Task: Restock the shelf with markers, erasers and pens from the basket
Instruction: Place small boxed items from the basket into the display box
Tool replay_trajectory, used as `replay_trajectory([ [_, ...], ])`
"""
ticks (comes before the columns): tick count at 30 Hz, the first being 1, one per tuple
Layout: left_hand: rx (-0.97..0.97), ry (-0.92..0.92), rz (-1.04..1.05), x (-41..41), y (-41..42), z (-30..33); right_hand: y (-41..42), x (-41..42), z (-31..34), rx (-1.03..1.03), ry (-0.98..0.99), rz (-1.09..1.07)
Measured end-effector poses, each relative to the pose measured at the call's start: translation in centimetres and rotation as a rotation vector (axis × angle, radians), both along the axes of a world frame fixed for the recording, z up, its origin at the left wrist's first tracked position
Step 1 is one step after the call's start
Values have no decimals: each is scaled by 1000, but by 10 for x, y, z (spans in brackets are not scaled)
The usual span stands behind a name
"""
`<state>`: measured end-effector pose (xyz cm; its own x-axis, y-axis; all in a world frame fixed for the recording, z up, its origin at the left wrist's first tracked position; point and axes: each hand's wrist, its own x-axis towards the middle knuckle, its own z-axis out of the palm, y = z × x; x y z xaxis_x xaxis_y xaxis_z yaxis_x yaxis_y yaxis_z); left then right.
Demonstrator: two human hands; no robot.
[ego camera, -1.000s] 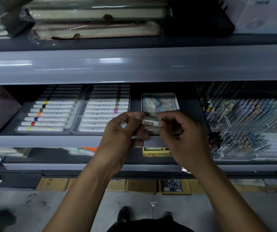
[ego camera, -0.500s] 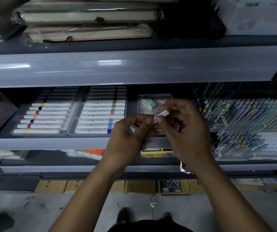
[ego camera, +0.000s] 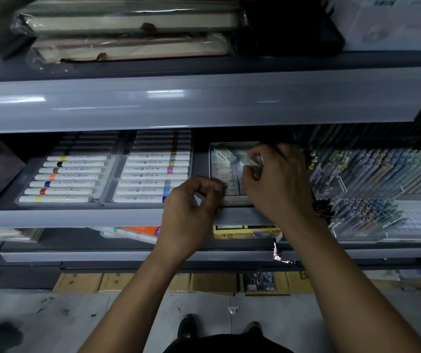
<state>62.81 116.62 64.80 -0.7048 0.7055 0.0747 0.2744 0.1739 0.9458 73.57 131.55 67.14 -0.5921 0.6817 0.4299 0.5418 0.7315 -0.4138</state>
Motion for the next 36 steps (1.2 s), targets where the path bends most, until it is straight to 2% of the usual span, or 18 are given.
replay_trajectory([
  [7, 3, -19, 5, -1, -1, 1, 7, 0, 2, 16, 4, -27],
  [10, 9, -63, 9, -1, -1, 3, 16, -6, 4, -3, -39, 22],
  [14, 47, -166, -11, 2, -2, 11, 14, -3, 4, -7, 29, 9],
  [16, 85, -283, -14, 4, -2, 18, 10, 3, 1, -4, 110, -6],
  [19, 257, -649, -58, 5, -1, 31, 4, 11, -5, -65, 164, 42],
  [21, 325, -777, -73, 5, 0, 37, -1, 15, -7, -101, 194, 84],
  [23, 330, -769, -69, 4, 2, 38, -8, 19, -6, -126, 243, 125],
  [29, 262, -575, -42, 1, 2, 34, -26, 25, 2, -302, 363, 257],
  [33, 256, -606, -59, 4, 1, 35, -33, 31, 5, -516, 374, 412],
  [36, 242, -613, -79, 7, 1, 37, -36, 29, 3, -497, 343, 400],
])
